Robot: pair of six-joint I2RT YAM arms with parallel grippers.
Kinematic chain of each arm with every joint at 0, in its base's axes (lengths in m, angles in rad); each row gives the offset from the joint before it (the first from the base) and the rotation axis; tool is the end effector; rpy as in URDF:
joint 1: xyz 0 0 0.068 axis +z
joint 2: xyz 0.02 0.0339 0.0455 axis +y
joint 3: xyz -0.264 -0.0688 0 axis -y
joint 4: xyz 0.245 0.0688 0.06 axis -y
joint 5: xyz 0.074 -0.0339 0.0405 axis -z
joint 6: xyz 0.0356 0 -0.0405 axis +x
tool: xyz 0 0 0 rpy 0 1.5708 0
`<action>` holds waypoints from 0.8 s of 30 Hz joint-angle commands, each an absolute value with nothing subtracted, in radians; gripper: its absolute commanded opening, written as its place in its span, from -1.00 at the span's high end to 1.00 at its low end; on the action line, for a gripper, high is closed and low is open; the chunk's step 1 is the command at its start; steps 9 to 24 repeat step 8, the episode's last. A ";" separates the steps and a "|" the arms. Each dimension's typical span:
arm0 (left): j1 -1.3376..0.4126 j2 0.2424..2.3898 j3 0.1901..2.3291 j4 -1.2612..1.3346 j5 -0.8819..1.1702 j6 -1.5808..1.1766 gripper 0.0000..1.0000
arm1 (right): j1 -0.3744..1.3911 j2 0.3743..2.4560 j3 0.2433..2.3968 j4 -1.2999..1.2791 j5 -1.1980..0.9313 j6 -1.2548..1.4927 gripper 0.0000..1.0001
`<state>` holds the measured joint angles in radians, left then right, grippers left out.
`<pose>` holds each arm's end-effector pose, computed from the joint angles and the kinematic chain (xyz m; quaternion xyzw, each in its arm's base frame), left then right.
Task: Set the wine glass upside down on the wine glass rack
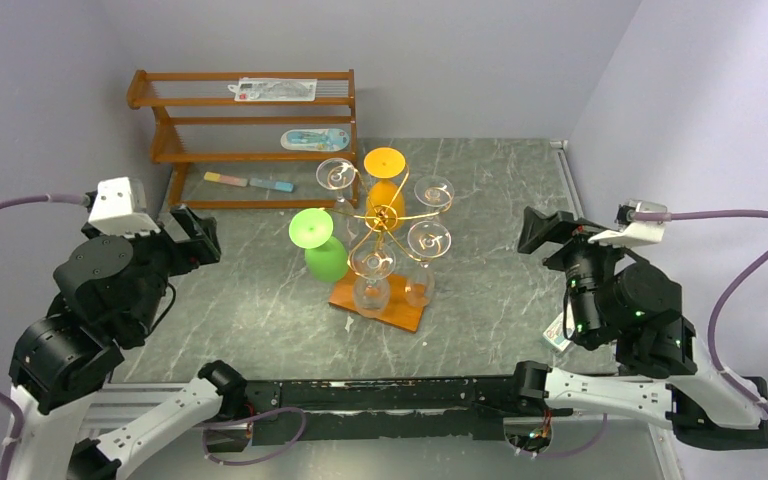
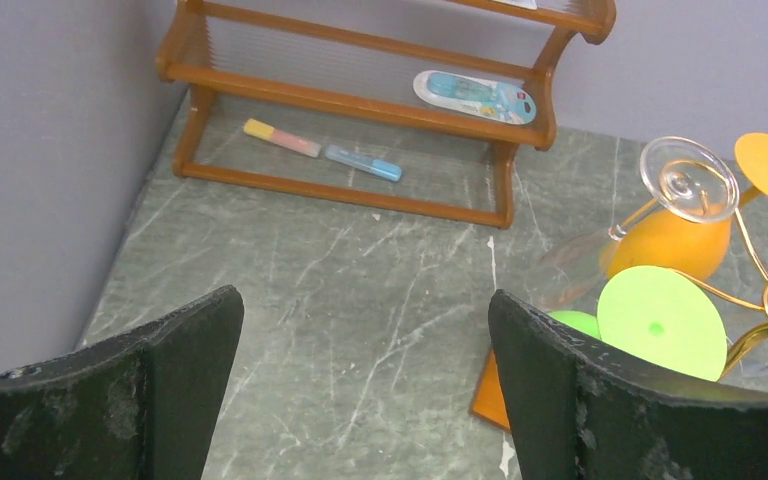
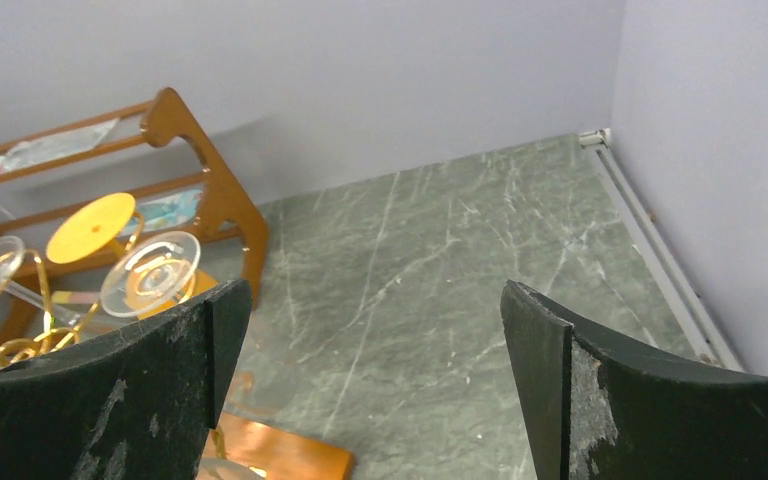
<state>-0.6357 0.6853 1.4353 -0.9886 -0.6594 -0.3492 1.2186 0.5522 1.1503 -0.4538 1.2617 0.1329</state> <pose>0.0558 -0.0140 0.4674 -0.0918 0.7648 -0.0521 0.6355 0.0483 0.0332 0.4517 0.1090 0.6828 0.0809 0.7179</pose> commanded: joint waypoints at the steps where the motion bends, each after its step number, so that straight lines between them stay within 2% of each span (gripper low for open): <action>1: -0.633 0.687 1.468 -1.035 -0.707 -0.297 -0.93 | 1.219 0.573 1.167 -0.567 1.313 0.196 -1.00; 24: -0.633 0.685 1.460 -1.019 -0.703 -0.297 -0.93 | 1.220 0.531 1.152 -0.541 1.304 0.198 -1.00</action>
